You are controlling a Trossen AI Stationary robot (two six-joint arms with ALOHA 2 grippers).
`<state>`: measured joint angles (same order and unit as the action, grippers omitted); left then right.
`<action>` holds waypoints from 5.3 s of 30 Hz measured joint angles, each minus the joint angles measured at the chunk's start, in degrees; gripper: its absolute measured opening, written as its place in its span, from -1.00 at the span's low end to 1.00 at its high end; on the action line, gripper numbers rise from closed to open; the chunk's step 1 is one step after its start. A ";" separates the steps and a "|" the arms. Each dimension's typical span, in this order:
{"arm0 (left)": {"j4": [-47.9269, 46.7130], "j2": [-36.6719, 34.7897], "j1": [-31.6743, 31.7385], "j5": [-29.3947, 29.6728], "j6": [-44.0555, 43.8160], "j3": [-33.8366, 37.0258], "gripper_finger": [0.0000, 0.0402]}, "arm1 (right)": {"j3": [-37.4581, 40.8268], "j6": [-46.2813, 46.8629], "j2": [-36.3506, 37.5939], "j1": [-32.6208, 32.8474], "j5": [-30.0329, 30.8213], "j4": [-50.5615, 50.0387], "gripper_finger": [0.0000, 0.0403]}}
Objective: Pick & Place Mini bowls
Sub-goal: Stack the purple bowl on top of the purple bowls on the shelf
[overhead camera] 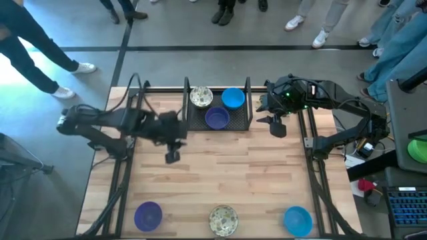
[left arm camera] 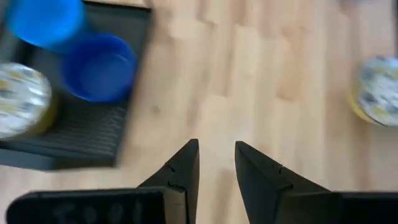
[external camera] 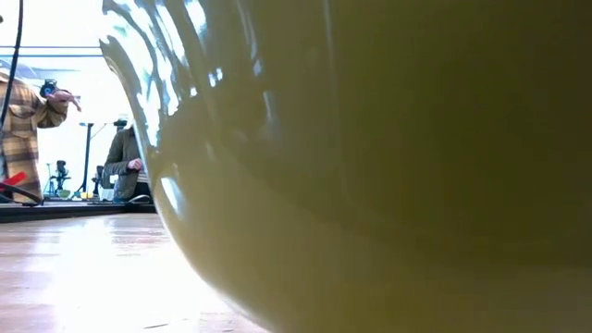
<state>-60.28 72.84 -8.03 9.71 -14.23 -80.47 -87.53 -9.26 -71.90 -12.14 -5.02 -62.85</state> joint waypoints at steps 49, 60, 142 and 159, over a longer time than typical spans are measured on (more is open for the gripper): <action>9.42 -0.02 -39.11 -11.77 -20.56 23.10 -0.52 | 0.00 9.07 -0.26 0.20 -19.58 2.23 -0.12; 13.59 -0.02 -39.27 -13.66 -17.54 32.06 -0.52 | 0.00 9.17 -0.34 0.17 -19.50 2.32 -0.12; 3.78 -7.48 -21.36 11.44 -40.88 12.80 -1.00 | 0.00 2.87 -0.39 0.17 -18.03 2.31 -0.12; 10.99 0.39 3.59 43.31 -24.39 2.81 -1.00 | 2.59 2.81 -0.70 0.54 1.81 23.64 -0.12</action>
<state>-49.30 73.23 -4.44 53.02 -38.63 -77.66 -84.94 -6.44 -72.60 -11.60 -3.21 -39.21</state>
